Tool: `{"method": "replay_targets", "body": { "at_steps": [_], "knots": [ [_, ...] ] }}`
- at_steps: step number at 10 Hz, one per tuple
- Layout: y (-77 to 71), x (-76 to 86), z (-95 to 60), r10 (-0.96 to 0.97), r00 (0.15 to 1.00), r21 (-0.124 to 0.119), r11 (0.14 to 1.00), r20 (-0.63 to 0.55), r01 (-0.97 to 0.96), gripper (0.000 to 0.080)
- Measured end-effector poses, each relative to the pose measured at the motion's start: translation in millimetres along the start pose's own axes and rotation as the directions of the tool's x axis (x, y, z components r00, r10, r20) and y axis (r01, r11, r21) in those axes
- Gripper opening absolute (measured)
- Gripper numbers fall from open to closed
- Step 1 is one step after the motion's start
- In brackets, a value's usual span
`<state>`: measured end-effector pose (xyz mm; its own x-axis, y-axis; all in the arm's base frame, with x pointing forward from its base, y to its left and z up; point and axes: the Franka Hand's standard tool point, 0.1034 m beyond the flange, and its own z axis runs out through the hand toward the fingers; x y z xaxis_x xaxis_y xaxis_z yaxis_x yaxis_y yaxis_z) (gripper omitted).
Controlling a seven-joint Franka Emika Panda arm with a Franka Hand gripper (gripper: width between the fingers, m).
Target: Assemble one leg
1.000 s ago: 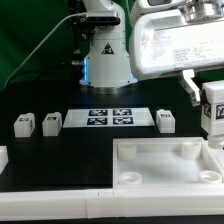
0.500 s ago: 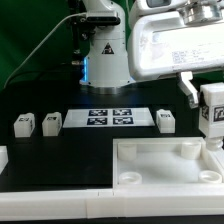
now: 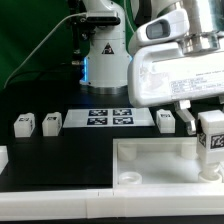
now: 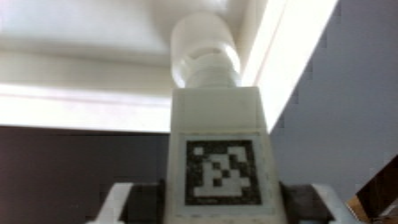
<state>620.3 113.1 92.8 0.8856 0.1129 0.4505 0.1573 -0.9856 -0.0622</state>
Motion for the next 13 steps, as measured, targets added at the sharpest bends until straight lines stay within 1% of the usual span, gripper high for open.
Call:
{"method": "replay_targets", "body": {
  "at_steps": [2, 4, 5, 6, 8, 10, 11, 13],
  "knots": [
    [-2.4, -0.4, 1.3, -0.003, 1.000, 0.002, 1.000, -0.009, 0.003, 0.0294],
    [-1.5, 0.7, 2.5, -0.003, 1.000, 0.001, 1.000, -0.022, 0.003, 0.0294],
    [-1.3, 0.7, 4.7, -0.001, 0.999, 0.001, 1.000, -0.035, 0.001, 0.0294],
    [-0.4, -4.1, 10.1, -0.001, 1.000, 0.000, 1.000, -0.026, 0.001, 0.0294],
    [2.0, -7.5, 14.2, -0.004, 1.000, -0.001, 1.000, -0.019, 0.004, 0.0294],
    [-2.0, -6.8, 16.5, -0.004, 0.999, 0.001, 1.000, -0.042, 0.004, 0.0294],
    [-2.8, -6.3, 17.0, 0.012, 0.998, -0.003, 1.000, -0.061, -0.012, 0.0294],
    [-3.2, -6.0, 17.1, 0.040, 0.996, -0.020, 0.999, -0.080, -0.041, 0.0294]
  ]
}}
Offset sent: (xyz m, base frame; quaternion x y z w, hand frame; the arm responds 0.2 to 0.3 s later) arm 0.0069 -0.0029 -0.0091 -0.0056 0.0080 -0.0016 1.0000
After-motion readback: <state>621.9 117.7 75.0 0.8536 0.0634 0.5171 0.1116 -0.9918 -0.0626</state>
